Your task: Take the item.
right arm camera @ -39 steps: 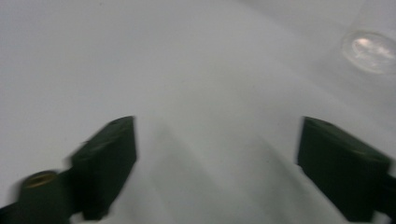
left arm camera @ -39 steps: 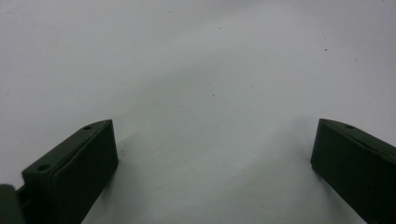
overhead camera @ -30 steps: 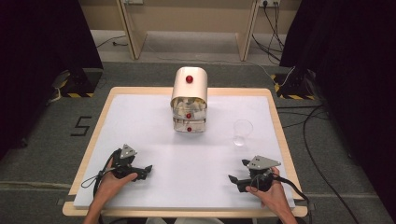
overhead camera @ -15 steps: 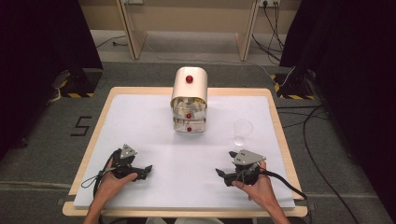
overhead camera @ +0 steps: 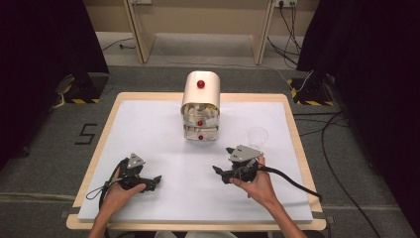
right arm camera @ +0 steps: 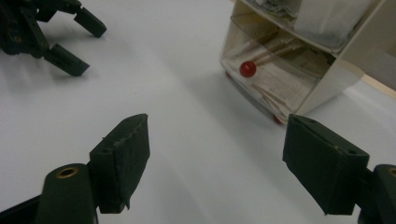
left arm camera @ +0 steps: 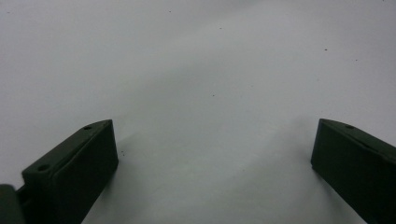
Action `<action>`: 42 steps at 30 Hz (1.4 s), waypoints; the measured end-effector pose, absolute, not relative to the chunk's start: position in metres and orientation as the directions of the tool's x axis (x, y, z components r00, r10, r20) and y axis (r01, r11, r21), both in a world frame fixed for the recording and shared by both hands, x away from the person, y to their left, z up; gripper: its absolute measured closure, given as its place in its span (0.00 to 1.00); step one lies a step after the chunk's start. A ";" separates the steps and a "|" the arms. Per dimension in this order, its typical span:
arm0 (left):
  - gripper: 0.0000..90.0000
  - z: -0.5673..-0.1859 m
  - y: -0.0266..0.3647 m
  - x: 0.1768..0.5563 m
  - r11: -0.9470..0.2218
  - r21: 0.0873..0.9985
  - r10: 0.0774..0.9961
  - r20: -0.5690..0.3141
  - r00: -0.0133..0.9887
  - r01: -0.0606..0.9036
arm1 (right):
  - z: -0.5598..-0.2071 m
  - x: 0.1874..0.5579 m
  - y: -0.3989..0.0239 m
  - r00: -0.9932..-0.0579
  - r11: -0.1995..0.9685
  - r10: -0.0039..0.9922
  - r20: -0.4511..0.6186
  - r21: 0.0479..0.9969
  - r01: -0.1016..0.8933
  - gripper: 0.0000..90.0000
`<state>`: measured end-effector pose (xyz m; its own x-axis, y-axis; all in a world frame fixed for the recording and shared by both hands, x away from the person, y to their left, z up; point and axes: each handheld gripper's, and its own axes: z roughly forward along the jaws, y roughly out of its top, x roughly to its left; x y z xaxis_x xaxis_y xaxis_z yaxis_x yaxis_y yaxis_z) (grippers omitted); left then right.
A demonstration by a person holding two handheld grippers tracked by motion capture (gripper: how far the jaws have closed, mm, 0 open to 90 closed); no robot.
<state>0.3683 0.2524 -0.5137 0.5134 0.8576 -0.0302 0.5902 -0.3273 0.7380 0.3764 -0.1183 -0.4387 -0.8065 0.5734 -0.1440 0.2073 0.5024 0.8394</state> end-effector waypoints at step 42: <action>0.00 -0.514 0.253 0.368 -0.326 0.737 0.857 -0.034 0.515 0.592 | -0.384 0.455 -0.048 -0.751 0.457 0.618 -0.233 0.884 0.102 0.29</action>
<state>0.3684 0.2529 -0.5135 0.5146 0.8568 -0.0340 0.5918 -0.3262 0.7372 0.4552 -0.0480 -0.3835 -0.7512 0.6177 -0.2326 0.1020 0.4569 0.8836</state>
